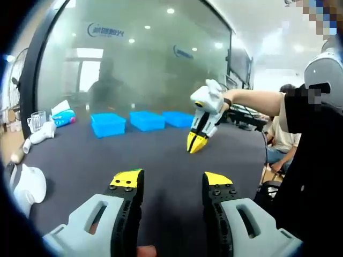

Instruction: Sort the screws, nuts, and washers into the corresponding bins

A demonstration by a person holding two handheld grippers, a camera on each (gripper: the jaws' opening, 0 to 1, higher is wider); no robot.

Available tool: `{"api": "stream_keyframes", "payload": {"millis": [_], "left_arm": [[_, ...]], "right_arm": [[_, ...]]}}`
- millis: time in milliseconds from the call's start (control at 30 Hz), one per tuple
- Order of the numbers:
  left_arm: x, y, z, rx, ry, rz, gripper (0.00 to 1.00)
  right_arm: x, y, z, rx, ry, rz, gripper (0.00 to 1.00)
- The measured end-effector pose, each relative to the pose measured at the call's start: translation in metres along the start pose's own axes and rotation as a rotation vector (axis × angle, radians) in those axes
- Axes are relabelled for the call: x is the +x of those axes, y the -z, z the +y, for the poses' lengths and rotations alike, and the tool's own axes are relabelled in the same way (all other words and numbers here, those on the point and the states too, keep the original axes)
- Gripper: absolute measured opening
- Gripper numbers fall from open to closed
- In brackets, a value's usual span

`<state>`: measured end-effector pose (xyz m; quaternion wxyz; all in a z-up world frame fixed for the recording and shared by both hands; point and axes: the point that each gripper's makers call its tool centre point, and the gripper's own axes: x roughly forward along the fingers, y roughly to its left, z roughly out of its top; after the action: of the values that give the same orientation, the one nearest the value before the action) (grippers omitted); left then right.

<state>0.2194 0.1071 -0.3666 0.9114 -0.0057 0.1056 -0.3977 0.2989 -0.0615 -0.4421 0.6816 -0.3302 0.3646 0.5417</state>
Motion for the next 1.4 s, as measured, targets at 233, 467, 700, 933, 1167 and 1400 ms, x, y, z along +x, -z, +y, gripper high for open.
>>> {"api": "stream_keyframes", "payload": {"millis": [233,467,700,933,1167,1400], "left_arm": [[0.002,-0.004,0.0,0.003,0.0,-0.005,0.43],[0.002,-0.011,0.008,0.003,-0.035,-0.028,0.43],[0.003,-0.017,0.013,0.002,-0.048,-0.039,0.43],[0.003,-0.026,0.013,0.014,-0.059,-0.054,0.43],[0.005,-0.032,0.013,0.022,-0.065,-0.06,0.43],[0.009,-0.036,0.009,0.032,-0.059,-0.061,0.43]], "right_arm": [[-0.005,-0.002,0.001,0.0,0.02,-0.025,0.03],[-0.031,-0.01,0.0,0.031,0.1,-0.159,0.03],[-0.073,-0.021,-0.002,0.096,0.235,-0.358,0.03],[-0.109,-0.01,0.002,0.172,0.367,-0.527,0.03],[-0.132,0.012,0.015,0.226,0.52,-0.653,0.03],[-0.143,0.025,0.026,0.276,0.557,-0.737,0.03]]}}
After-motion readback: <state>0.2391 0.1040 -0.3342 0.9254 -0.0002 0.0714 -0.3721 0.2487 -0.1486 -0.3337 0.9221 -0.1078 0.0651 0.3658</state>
